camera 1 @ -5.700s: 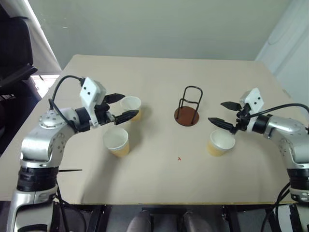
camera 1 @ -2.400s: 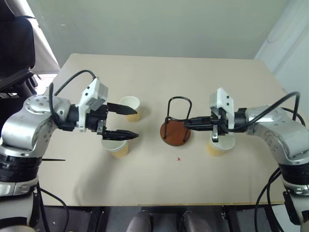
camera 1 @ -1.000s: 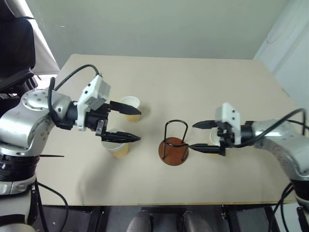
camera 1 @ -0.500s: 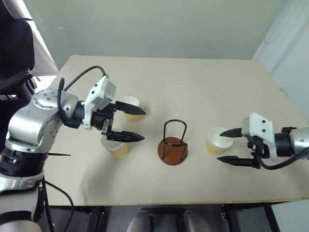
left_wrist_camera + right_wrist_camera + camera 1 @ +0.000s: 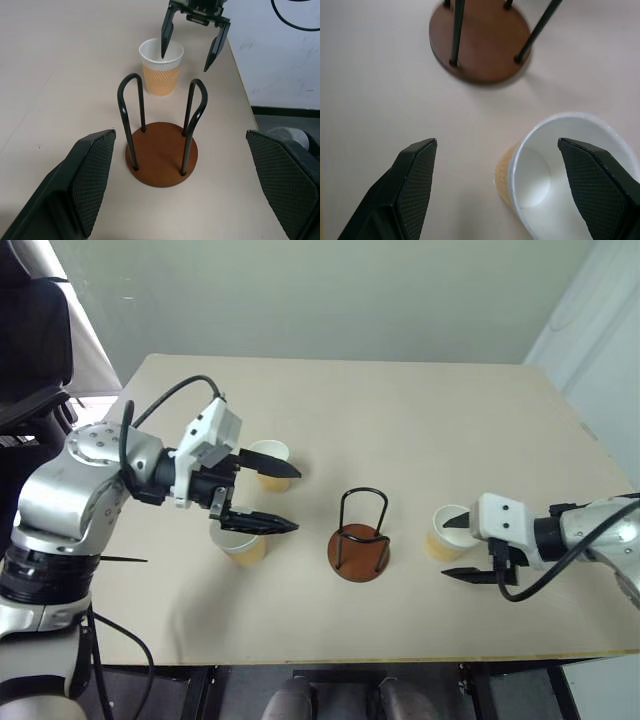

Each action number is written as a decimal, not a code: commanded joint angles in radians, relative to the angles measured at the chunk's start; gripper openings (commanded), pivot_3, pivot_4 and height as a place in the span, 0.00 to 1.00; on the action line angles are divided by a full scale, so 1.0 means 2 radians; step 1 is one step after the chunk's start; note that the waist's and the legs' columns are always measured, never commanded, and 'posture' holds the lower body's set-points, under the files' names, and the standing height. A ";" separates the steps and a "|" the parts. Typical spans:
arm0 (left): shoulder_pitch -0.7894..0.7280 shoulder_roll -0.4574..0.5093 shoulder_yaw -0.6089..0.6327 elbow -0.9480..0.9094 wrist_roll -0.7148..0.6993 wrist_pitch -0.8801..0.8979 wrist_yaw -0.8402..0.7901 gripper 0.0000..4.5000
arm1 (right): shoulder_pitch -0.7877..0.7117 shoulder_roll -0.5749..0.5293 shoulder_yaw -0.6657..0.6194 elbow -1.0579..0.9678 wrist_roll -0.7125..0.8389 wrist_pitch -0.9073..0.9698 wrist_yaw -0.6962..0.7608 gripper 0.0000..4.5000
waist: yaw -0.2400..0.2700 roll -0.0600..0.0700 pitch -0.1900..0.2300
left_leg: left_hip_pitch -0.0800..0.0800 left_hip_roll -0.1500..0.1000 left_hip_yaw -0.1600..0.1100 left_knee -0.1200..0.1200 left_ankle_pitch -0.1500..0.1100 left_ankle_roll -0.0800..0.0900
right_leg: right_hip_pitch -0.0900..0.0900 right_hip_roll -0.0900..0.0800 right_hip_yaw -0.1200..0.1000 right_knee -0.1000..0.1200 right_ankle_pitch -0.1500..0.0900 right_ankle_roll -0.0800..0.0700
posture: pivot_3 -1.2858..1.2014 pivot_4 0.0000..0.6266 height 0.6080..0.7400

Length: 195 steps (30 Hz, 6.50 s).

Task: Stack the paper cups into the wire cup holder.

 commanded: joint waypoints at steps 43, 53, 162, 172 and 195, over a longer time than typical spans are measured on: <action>-0.014 0.007 0.009 0.019 0.016 -0.026 0.007 1.00 | -0.279 0.033 0.022 -0.106 0.085 0.068 0.067 0.01 | -0.002 0.000 0.000 | -0.001 0.000 0.000 0.000 0.000 0.000 | 0.000 0.000 0.000 -0.001 0.000 0.000 | 0.52 0.24 1.00; -0.007 0.011 0.017 0.012 0.015 -0.021 0.010 1.00 | -0.273 0.056 0.048 -0.093 0.060 0.044 0.070 0.01 | -0.002 0.000 0.000 | -0.001 0.000 0.000 0.000 0.000 0.001 | 0.000 0.000 0.000 0.000 0.000 0.000 | 0.52 0.24 1.00; -0.200 -0.066 -0.044 0.175 0.175 -0.190 -0.092 0.01 | -0.237 0.049 -0.085 -0.052 0.239 0.157 -0.023 0.77 | 0.001 0.000 0.000 | -0.014 0.000 -0.001 0.007 -0.001 0.002 | -0.012 0.001 -0.001 0.001 0.001 0.002 | 0.52 0.24 1.00; -0.232 -0.049 -0.047 0.088 0.099 -0.100 -0.100 0.01 | -0.194 0.016 -0.086 -0.052 0.219 0.134 -0.002 0.77 | 0.002 0.000 0.000 | -0.014 0.000 -0.001 0.009 -0.001 0.002 | -0.011 0.000 0.000 0.002 0.001 0.002 | 0.52 0.24 1.00; -0.269 -0.057 -0.186 0.088 0.038 -0.143 -0.101 0.00 | -0.146 -0.006 -0.113 -0.069 0.195 0.118 -0.020 0.99 | 0.001 0.000 0.000 | -0.014 0.000 0.000 0.014 -0.002 0.005 | -0.008 0.000 0.000 0.002 0.003 0.005 | 0.52 0.24 1.00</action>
